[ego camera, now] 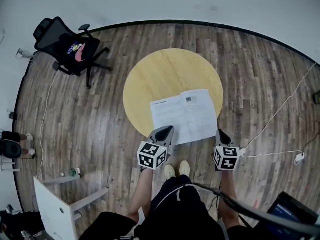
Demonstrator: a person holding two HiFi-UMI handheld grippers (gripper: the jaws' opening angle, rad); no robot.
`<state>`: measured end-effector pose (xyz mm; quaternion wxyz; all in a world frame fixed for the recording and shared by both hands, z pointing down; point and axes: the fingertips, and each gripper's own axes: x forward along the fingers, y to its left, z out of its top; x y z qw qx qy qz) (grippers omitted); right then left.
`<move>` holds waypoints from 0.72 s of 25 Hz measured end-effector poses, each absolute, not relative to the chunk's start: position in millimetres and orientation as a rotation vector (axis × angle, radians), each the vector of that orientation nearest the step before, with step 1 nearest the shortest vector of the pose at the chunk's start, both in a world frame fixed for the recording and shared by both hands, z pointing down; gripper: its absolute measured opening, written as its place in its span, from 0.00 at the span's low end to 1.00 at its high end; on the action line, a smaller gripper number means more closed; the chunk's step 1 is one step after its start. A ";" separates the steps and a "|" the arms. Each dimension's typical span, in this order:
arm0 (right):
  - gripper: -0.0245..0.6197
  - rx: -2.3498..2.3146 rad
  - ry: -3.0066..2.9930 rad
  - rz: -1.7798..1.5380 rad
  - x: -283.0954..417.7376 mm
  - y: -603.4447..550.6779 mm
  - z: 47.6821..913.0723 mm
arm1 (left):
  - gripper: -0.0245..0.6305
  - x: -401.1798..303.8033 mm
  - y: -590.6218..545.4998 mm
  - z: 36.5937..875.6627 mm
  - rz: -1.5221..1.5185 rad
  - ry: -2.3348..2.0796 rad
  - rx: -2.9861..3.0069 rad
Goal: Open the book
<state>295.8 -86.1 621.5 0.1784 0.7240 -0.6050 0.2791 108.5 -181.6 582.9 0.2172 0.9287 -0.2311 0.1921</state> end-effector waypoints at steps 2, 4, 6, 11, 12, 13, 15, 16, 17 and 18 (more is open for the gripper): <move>0.05 2.059 -1.740 0.765 291.4 -89.9 606.2 | 0.04 107.3 -181.8 569.3 0.509 -0.651 2.592; 0.05 2.069 -1.773 0.730 285.4 -95.3 588.3 | 0.04 104.6 -183.0 554.2 0.484 -0.665 2.612; 0.05 2.074 -1.805 0.688 278.5 -100.6 569.4 | 0.04 100.5 -184.4 538.2 0.457 -0.683 2.631; 0.05 2.080 -1.884 0.568 259.4 -114.6 522.3 | 0.04 86.0 -191.0 495.4 0.383 -0.736 2.688; 0.05 2.082 -1.901 0.546 255.2 -118.3 513.4 | 0.04 82.6 -193.1 486.9 0.367 -0.747 2.701; 0.05 2.084 -1.919 0.530 251.1 -121.2 505.3 | 0.04 79.1 -194.3 479.5 0.353 -0.757 2.713; 0.05 2.090 -1.953 0.503 242.9 -125.1 490.7 | 0.03 71.7 -194.9 466.9 0.333 -0.775 2.732; 0.05 2.092 -1.969 0.488 238.6 -126.7 483.9 | 0.04 67.4 -194.9 461.0 0.324 -0.785 2.741; 0.05 2.091 -1.983 0.471 234.2 -128.8 477.3 | 0.04 62.8 -195.0 454.8 0.313 -0.795 2.748; 0.05 2.088 -1.997 0.452 229.7 -131.2 470.7 | 0.04 58.1 -195.4 448.4 0.302 -0.808 2.756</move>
